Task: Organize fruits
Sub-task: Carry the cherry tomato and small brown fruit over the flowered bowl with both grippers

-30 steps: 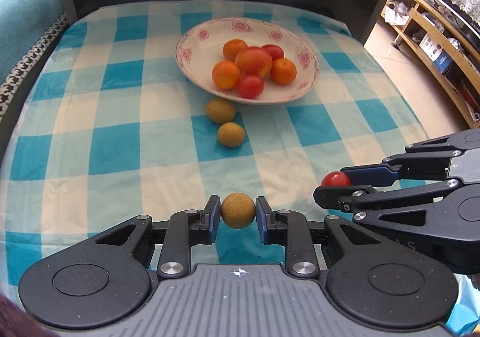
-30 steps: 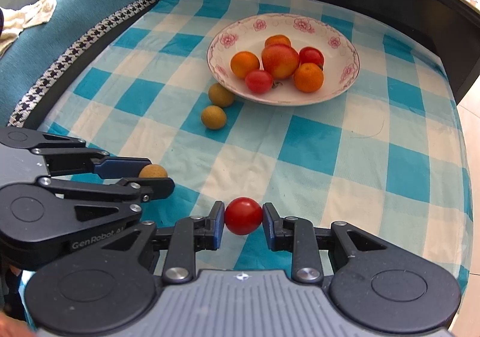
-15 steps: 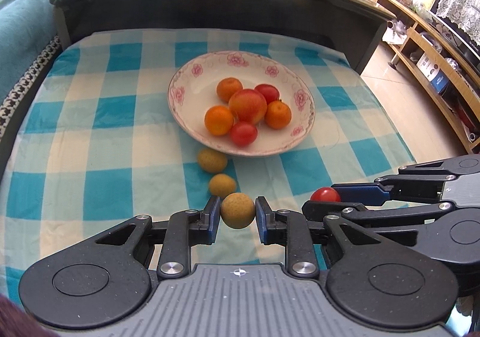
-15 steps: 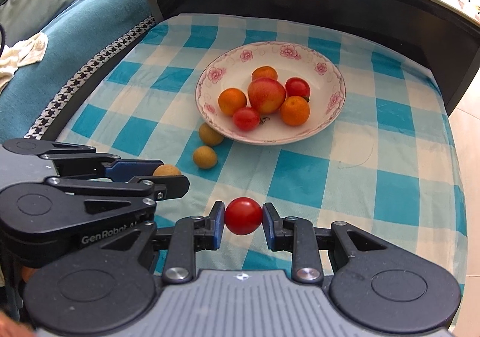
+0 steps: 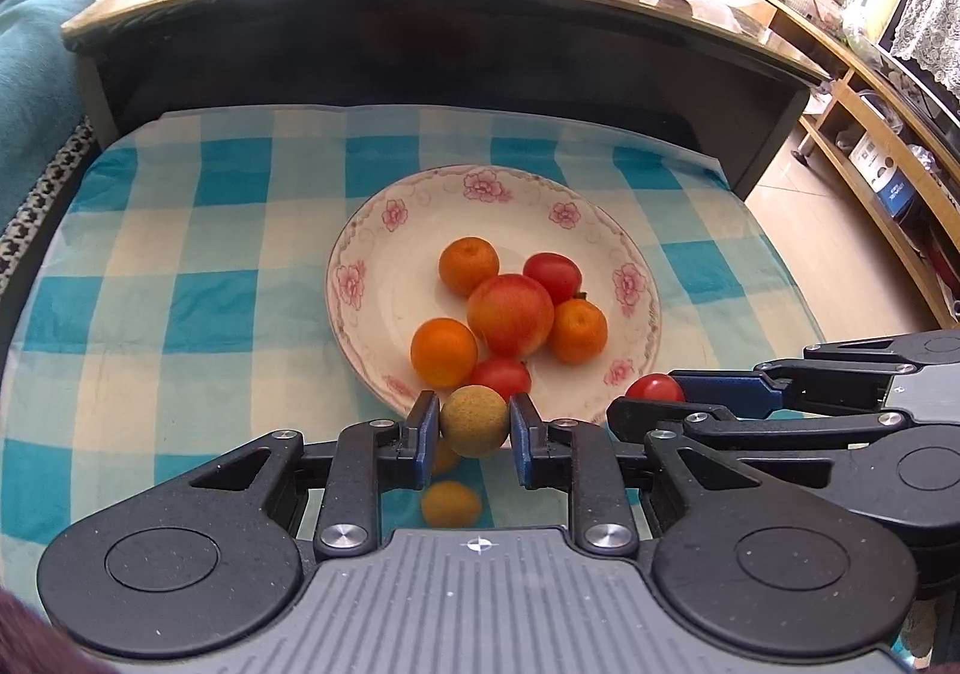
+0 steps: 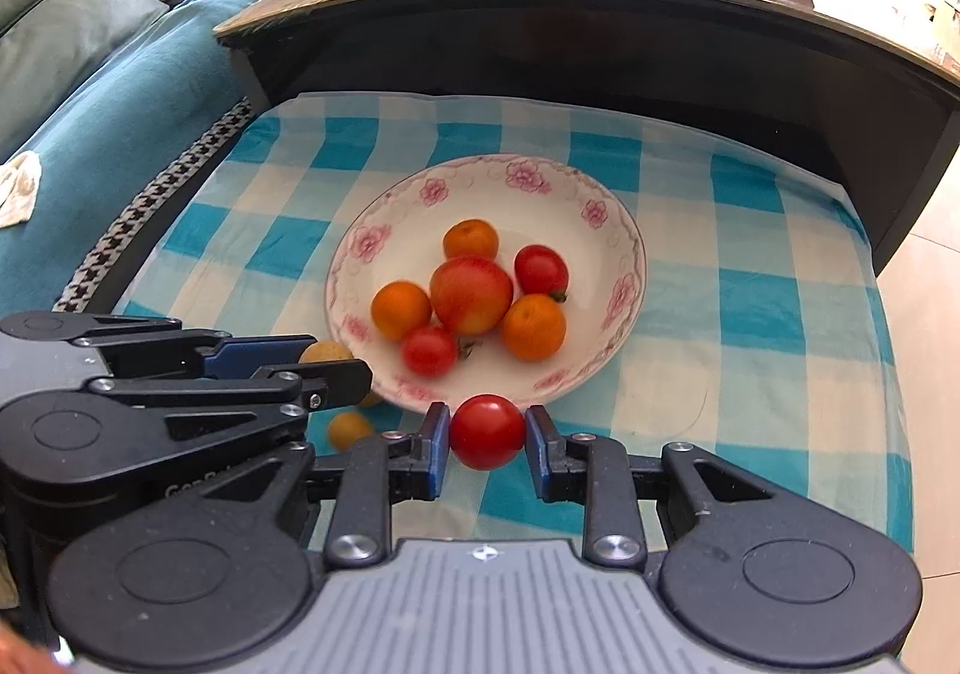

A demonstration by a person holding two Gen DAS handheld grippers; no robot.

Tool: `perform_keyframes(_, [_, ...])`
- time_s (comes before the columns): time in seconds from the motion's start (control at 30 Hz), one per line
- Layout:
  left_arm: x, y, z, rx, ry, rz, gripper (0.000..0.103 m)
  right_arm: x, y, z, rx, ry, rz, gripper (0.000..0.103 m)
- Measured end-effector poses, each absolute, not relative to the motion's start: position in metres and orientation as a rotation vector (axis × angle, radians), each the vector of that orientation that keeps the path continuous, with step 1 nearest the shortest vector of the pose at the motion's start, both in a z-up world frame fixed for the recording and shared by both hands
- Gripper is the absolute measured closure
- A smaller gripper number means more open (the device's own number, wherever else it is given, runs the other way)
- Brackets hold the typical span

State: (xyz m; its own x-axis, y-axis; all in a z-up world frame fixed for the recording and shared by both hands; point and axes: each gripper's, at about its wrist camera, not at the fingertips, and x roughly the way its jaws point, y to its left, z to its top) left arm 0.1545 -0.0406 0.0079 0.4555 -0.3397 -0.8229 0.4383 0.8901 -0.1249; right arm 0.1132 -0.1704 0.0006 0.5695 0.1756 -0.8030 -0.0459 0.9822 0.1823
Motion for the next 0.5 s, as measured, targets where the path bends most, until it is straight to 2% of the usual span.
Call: perform_keyframes(0.5, [0.181,-0.045,-0.009,0.107,1.006,-0.446,0.072,0.147,-0.176,-0.019,0.162,0.966,0.122,0.073])
